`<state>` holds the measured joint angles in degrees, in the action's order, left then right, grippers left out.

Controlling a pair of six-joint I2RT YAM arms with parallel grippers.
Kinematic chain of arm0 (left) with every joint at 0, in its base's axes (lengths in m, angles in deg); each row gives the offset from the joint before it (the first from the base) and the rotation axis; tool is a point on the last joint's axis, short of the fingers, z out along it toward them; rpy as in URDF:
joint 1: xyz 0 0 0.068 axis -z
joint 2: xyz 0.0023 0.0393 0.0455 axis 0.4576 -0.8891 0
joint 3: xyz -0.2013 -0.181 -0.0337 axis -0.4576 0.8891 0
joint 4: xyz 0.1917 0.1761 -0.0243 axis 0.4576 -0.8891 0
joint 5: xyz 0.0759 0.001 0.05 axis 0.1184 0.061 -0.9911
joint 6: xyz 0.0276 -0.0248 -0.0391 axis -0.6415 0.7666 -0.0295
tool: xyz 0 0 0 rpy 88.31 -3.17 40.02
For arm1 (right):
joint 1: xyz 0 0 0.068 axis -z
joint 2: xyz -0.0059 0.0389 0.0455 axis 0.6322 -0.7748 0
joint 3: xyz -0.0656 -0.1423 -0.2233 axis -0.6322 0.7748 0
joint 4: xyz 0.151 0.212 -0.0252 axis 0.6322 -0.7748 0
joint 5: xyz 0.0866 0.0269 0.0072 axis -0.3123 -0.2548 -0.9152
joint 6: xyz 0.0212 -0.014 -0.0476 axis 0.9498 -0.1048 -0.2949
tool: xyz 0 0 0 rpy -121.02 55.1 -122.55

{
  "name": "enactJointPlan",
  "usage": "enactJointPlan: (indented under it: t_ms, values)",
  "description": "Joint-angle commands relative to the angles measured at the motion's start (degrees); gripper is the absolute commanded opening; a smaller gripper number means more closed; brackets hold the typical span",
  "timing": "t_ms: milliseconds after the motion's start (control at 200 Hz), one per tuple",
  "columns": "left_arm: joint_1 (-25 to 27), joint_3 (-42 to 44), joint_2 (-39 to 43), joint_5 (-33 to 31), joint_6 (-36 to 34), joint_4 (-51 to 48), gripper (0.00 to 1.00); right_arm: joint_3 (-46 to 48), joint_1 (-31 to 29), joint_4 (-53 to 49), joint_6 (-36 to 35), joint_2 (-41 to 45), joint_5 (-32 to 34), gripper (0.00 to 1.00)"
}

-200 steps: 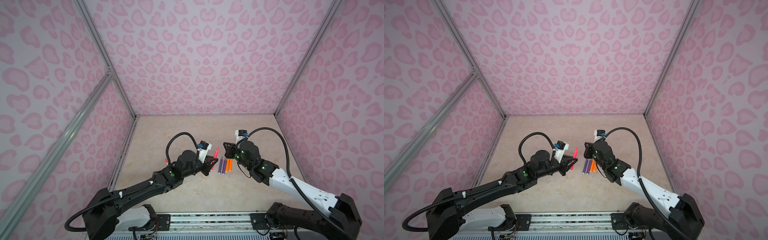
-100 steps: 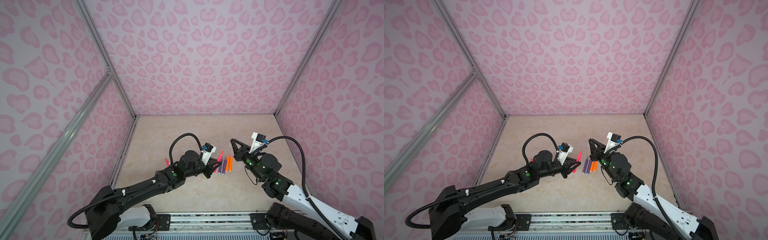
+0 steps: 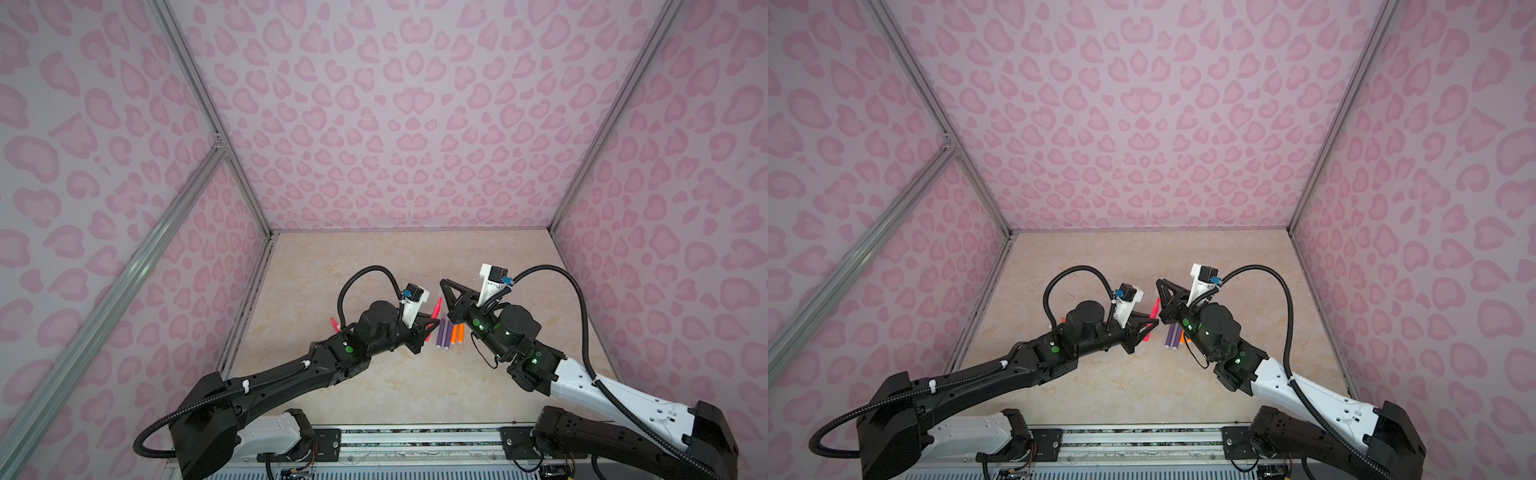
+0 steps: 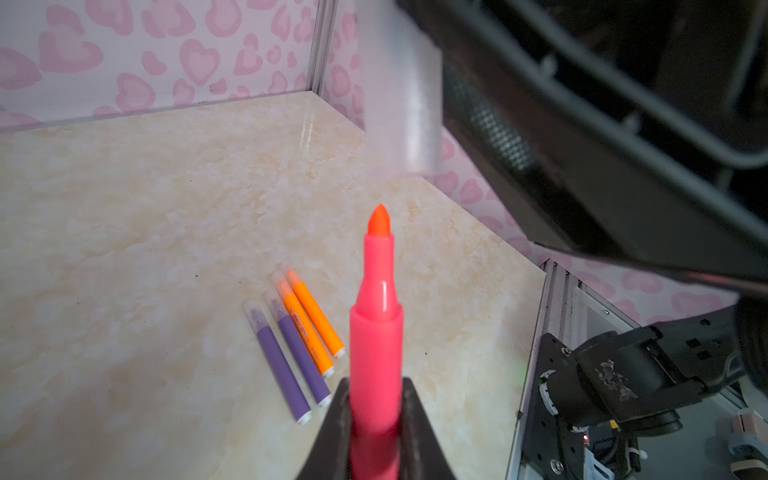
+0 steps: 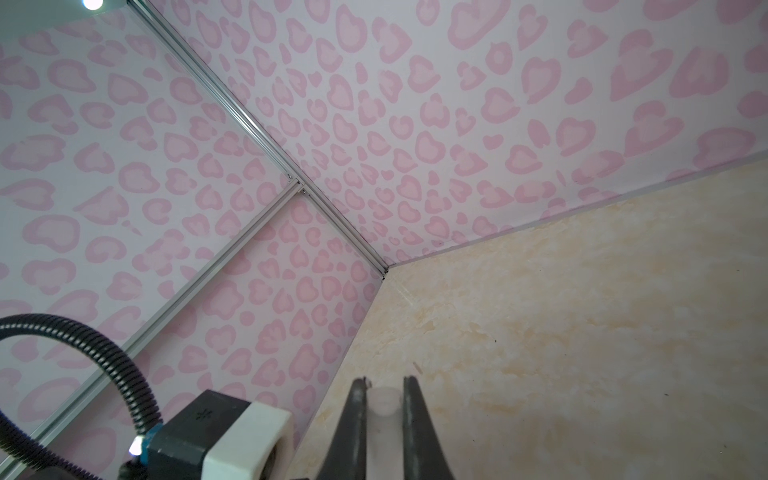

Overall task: Insert the pens into the pen caps
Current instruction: 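Lift the clear cap with the right gripper while the left brings the pink marker forward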

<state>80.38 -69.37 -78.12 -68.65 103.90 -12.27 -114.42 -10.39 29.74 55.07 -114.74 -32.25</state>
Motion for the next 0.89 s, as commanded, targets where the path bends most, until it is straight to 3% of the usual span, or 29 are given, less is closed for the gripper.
enactJointPlan:
  t_ms: [0, 645, 890]
  values:
    - [-0.01, -0.85, 0.52, -1.51, -0.15, 0.44, 0.03, 0.31, -0.22, 0.76, -0.91, 0.47, 3.05, 0.00]
    - [-0.04, -0.71, 1.52, -3.03, -0.27, -0.09, 0.03, -0.60, -0.86, 1.02, -0.04, -3.59, 2.04, 0.00]
    - [-0.06, -0.86, 1.63, -6.26, 0.07, -1.18, 0.03, -0.73, -1.92, 0.32, 0.77, -4.72, 2.54, 0.00]
